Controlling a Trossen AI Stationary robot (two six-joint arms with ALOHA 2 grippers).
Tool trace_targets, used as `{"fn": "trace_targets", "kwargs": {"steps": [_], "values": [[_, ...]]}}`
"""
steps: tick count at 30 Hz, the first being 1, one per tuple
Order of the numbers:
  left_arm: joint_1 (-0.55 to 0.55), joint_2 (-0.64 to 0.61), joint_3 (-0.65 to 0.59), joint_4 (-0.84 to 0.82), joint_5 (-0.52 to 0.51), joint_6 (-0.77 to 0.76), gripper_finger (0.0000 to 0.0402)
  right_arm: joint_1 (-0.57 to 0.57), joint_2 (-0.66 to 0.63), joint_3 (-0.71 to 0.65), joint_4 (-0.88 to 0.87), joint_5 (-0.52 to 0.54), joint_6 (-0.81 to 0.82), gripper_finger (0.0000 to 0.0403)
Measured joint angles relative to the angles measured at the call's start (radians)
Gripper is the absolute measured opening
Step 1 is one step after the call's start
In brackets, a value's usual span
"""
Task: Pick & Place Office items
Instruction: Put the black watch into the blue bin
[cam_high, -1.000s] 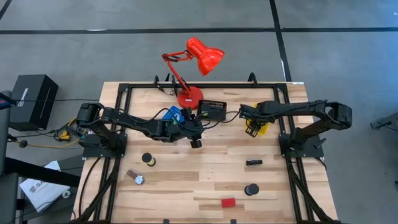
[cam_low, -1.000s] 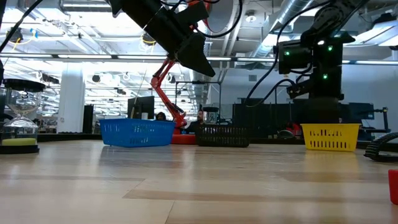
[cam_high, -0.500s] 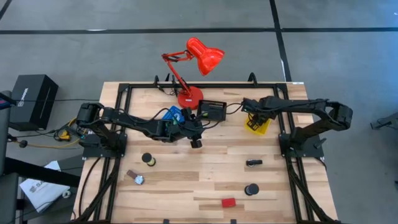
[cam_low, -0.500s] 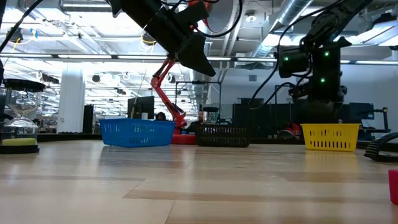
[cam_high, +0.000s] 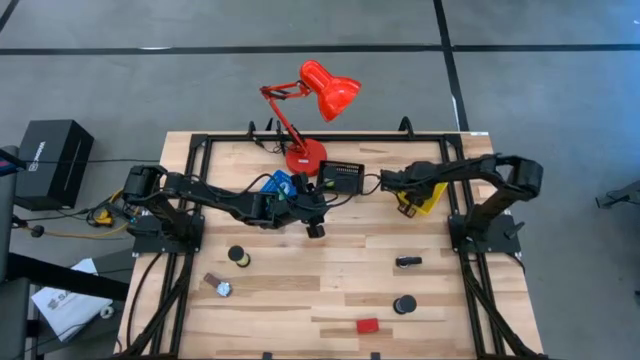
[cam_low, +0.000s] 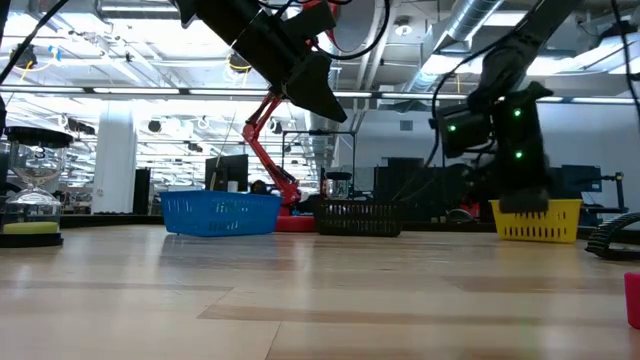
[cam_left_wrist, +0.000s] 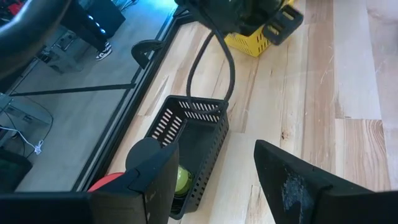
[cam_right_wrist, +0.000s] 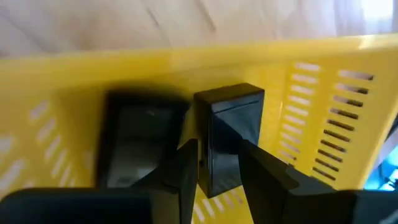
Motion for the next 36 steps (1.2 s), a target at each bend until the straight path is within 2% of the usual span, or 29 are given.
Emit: {"fn": "trace_targets", "kwargs": {"steps": [7, 13, 17, 25, 31, 36], "values": [[0.000, 0.000, 0.000, 0.004, 0.016, 0.000, 0.0205, 0.007, -0.074, 0.027, -0.049, 0.036, 0.000, 0.0106], [0.000, 0.000, 0.000, 0.009, 0.017, 0.000, 0.0205, 0.015, -0.178, 0.088, -0.190, 0.035, 0.023, 0.0106], [0.000, 0.000, 0.000, 0.011, 0.017, 0.000, 0.0205, 0.046, -0.267, 0.129, -0.262, -0.004, 0.060, 0.0106], [0.000, 0.000, 0.000, 0.013, 0.017, 0.000, 0.0205, 0.200, -0.432, 0.138, -0.229, -0.201, 0.040, 0.0106], [0.000, 0.000, 0.000, 0.014, 0.016, 0.000, 0.0205, 0.357, -0.521, 0.123, -0.118, -0.211, 0.034, 0.0106], [0.000, 0.000, 0.000, 0.015, 0.016, 0.000, 0.0205, 0.460, -0.597, 0.056, 0.037, -0.289, 0.018, 0.0106]]}}
